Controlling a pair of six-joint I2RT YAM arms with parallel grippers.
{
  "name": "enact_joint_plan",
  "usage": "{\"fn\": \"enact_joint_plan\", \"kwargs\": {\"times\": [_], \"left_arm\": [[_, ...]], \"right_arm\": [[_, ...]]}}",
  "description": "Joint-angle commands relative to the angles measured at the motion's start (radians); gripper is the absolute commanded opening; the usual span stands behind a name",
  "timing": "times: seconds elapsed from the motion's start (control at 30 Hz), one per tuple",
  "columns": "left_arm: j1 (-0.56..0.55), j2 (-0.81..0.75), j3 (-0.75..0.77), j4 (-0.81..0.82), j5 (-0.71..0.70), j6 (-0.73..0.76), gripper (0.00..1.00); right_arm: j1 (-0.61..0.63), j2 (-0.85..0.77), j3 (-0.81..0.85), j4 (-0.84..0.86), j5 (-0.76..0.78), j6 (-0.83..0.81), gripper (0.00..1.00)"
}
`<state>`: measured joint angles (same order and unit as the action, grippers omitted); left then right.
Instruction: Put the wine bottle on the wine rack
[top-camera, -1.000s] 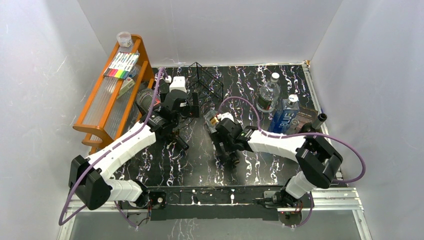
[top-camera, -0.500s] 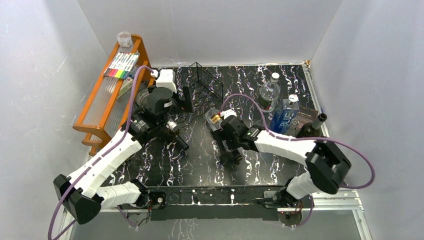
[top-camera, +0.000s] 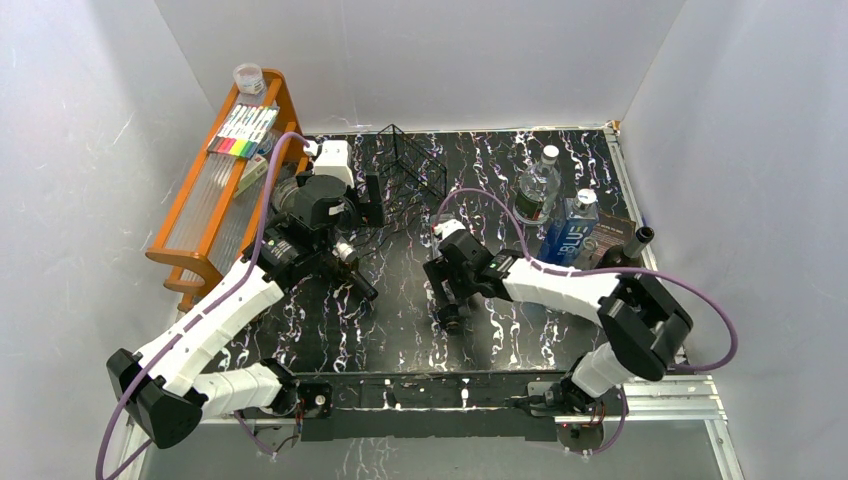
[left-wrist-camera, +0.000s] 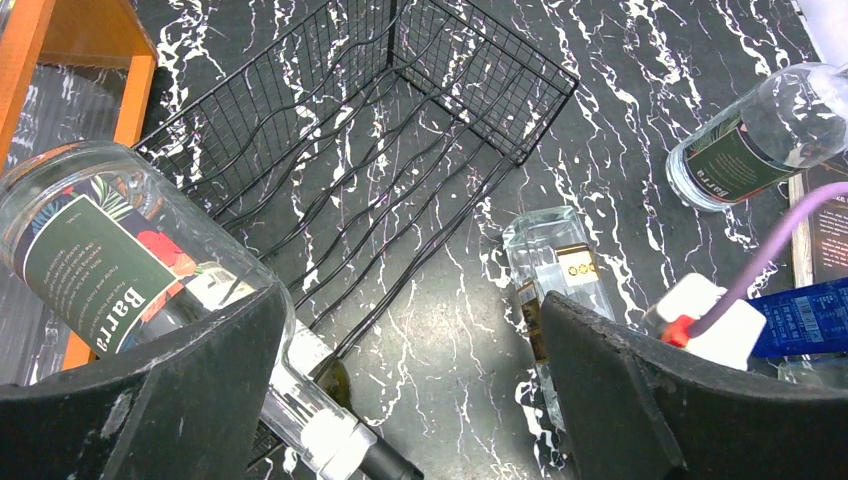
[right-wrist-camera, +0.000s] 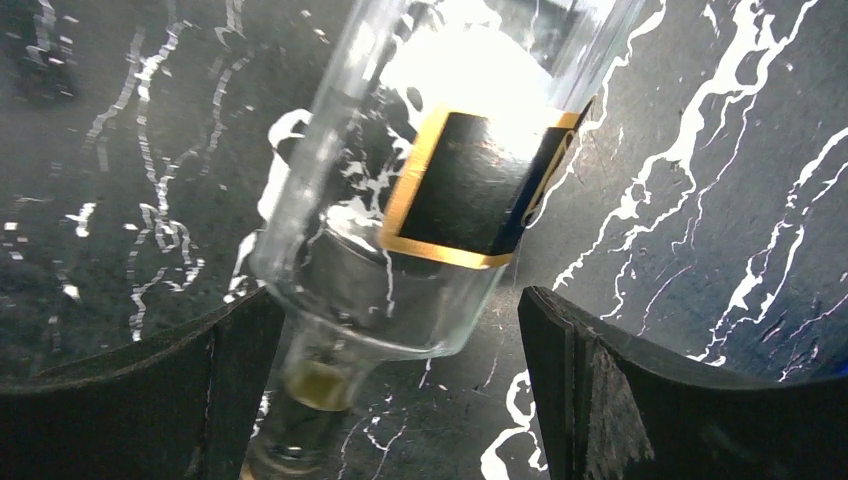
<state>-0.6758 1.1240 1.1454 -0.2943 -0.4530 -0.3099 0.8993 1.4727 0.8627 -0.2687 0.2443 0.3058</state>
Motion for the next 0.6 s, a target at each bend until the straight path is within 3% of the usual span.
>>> {"fn": "enact_joint_plan", "kwargs": {"times": [0.0,0.33,0.57], "left_arm": [[0.005,-0.021,-0.002,-0.008,-0.004,0.012,0.98],[0.005,-0.028,0.000,-0.006,0.001,0.012,0.98],[0.005,-0.039,-0.012,-0.009,-0.006,0.016,0.98]], "right_arm": [[-0.007,0.052,0.069,-0.009,0.060,-0.017,0.98],[-0.016,0.179,0.214,-0.058,0.050,0.135,0.98],[-0.016,0.236,0.272,-0.142,0.189,0.317,0.98]]}}
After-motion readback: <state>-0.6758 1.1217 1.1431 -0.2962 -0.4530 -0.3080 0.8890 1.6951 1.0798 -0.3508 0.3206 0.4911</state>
